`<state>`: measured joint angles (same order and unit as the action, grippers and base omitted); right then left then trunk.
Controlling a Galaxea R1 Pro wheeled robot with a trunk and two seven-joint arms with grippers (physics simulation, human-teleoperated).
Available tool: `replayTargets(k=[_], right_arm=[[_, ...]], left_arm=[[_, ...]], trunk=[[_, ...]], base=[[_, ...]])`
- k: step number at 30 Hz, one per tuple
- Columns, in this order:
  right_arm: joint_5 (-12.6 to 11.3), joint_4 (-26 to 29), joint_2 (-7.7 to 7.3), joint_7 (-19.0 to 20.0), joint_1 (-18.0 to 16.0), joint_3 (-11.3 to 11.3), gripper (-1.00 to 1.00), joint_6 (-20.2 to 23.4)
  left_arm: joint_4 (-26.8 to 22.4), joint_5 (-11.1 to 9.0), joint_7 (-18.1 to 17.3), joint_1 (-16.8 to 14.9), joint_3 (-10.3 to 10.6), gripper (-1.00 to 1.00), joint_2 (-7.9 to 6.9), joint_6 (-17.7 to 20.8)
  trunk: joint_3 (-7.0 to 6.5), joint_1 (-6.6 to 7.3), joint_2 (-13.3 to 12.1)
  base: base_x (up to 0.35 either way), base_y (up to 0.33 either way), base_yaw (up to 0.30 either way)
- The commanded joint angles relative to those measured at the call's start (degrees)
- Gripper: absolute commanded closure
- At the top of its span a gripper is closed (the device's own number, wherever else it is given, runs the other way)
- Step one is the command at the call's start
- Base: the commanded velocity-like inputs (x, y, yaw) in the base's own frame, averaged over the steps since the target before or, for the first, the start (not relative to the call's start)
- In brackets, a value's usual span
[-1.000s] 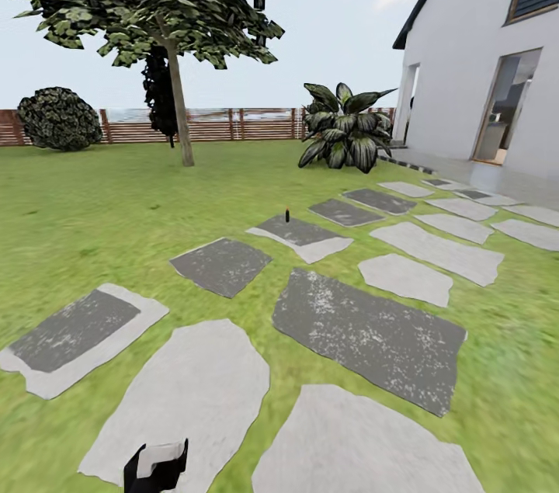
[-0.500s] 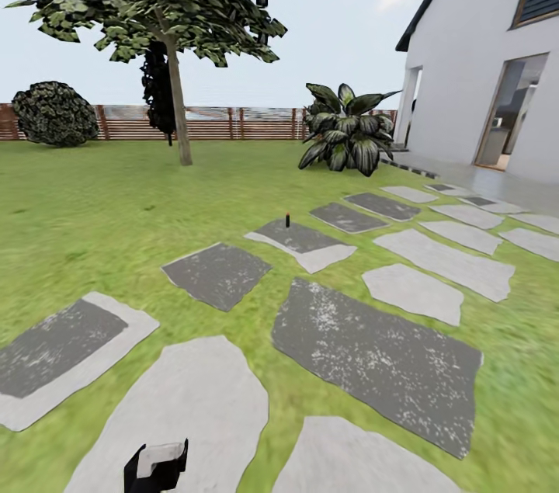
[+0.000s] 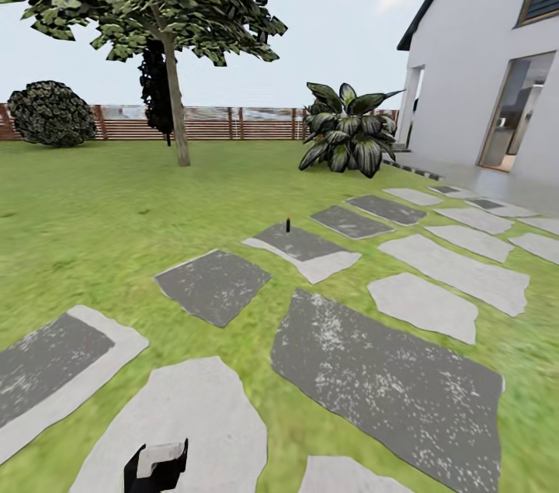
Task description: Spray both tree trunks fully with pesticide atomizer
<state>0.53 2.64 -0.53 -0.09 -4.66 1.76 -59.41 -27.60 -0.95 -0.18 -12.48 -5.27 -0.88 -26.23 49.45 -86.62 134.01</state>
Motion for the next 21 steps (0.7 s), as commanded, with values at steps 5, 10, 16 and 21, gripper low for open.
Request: replayTargets(k=[5,10,16,21], right_arm=[[0.0,0.0,0.0,0.0,0.0,0.0,-1.0,0.0],[0.0,0.0,0.0,0.0,0.0,0.0,-1.0,0.0],[0.0,0.0,0.0,0.0,0.0,0.0,-1.0,0.0],[0.0,0.0,0.0,0.0,0.0,0.0,-1.0,0.0]], left_arm=[[0.0,0.0,0.0,0.0,0.0,-1.0,0.0,0.0],[0.0,0.0,0.0,0.0,0.0,-1.0,0.0,0.0],[0.0,0.0,0.0,0.0,0.0,-1.0,0.0,0.0],[0.0,0.0,0.0,0.0,0.0,-1.0,0.0,0.0]], trunk=[[0.0,0.0,0.0],[0.0,0.0,0.0],[0.0,0.0,0.0],[0.0,0.0,0.0]], base=[[0.339,0.0,0.0],[0.339,0.0,0.0],[0.339,0.0,0.0],[0.339,0.0,0.0]])
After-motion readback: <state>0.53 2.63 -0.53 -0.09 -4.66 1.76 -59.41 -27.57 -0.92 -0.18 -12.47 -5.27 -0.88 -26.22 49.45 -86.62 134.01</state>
